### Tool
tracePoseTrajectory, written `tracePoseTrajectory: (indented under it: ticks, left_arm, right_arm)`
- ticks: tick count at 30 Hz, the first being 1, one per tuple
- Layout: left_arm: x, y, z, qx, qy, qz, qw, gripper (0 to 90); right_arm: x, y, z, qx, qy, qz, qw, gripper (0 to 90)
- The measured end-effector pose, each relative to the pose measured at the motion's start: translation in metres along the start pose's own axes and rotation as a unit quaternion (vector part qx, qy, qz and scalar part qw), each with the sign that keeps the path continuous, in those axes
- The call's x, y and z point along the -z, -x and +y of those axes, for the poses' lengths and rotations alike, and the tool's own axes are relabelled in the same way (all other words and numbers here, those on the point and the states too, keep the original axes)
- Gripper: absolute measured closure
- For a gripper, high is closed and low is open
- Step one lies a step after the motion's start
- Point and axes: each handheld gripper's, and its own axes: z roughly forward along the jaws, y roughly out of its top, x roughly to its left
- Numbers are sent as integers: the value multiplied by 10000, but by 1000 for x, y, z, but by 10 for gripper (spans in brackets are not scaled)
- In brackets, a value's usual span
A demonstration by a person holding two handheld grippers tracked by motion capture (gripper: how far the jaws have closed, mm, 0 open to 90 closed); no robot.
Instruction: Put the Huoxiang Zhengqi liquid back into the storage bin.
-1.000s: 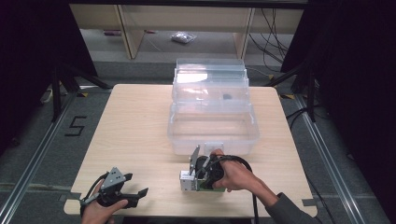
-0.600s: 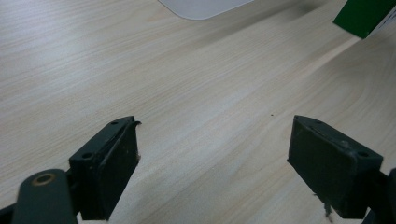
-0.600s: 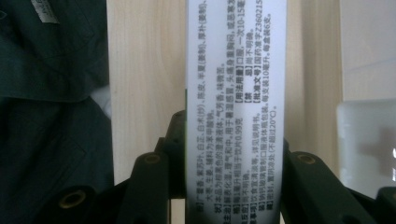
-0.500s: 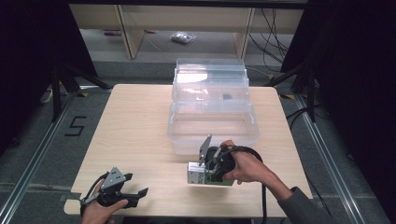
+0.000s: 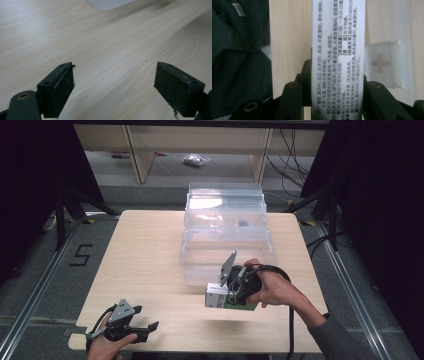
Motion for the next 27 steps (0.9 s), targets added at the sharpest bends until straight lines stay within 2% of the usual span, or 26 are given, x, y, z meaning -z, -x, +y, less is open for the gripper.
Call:
tracePoseTrajectory:
  ticks: [1,2,4,5,6,7,8,9,10,11,12,14,15,16,17,18,19,20,21,22,23,24,27]
  left_arm:
    - [0,0,0,-5,-1,3,10000,154]
    - [0,0,0,8,-14,7,10000,154]
    - [0,0,0,15,-20,12,10000,154]
    - [0,0,0,19,-21,15,10000,154]
    - [0,0,0,15,-21,16,10000,154]
    - [0,0,0,13,-9,5,10000,154]
    - [0,0,0,4,-6,5,10000,154]
    - [0,0,0,7,-23,14,10000,154]
    - [0,0,0,9,-19,11,10000,155]
    - [0,0,0,18,-18,11,10000,154]
    - [0,0,0,18,-18,11,10000,154]
    - [0,0,0,11,-15,3,10000,154]
    - [0,0,0,8,-19,8,10000,154]
    - [0,0,0,16,-19,8,10000,154]
    - [0,0,0,15,-18,11,10000,154]
    - [0,0,0,7,-22,8,10000,154]
    - [0,0,0,22,-20,11,10000,154]
    - [0,0,0,16,-21,23,10000,154]
    - [0,0,0,17,-21,8,10000,154]
    - [-1,0,0,9,-27,6,10000,154]
    - [-1,0,0,-1,-28,0,10000,154]
    - [-1,0,0,0,-14,-2,10000,154]
    - [0,0,0,22,-23,22,10000,154]
  right_arm:
    - [4,-2,0,-224,-71,-36,9997,649]
    - [6,1,0,-25,-9,-30,10000,650]
    - [11,1,0,-58,-34,-79,9999,650]
    - [13,4,1,97,-3,-62,9999,650]
    - [16,3,1,19,-18,-109,9999,650]
    - [18,7,1,131,4,-99,9999,650]
    - [21,5,0,-70,-46,-90,9999,650]
    - [23,9,1,124,43,-84,9999,650]
    - [27,7,0,-176,-86,-105,9998,650]
    - [29,8,0,-202,-77,-97,9997,650]
    - [31,13,0,84,20,-120,9999,650]
    - [35,13,0,-2,34,-118,9999,650]
    - [36,15,0,94,58,-109,9999,650]
    - [40,17,0,67,44,-150,9999,650]
    - [46,16,0,-190,-57,-158,9997,650]
    - [48,19,0,-103,-52,-158,9998,650]
    - [50,20,-1,-164,-32,-176,9997,650]
    - [52,21,-1,-126,-66,-232,9996,650]
    - [55,22,-1,-219,-70,-236,9995,650]
    - [55,26,-1,-66,-23,-238,9997,650]
    - [57,26,-1,-230,-78,-246,9994,650]
    - [58,27,-1,-263,-94,-266,9993,650]
    - [58,36,-2,-177,-128,-293,9993,650]
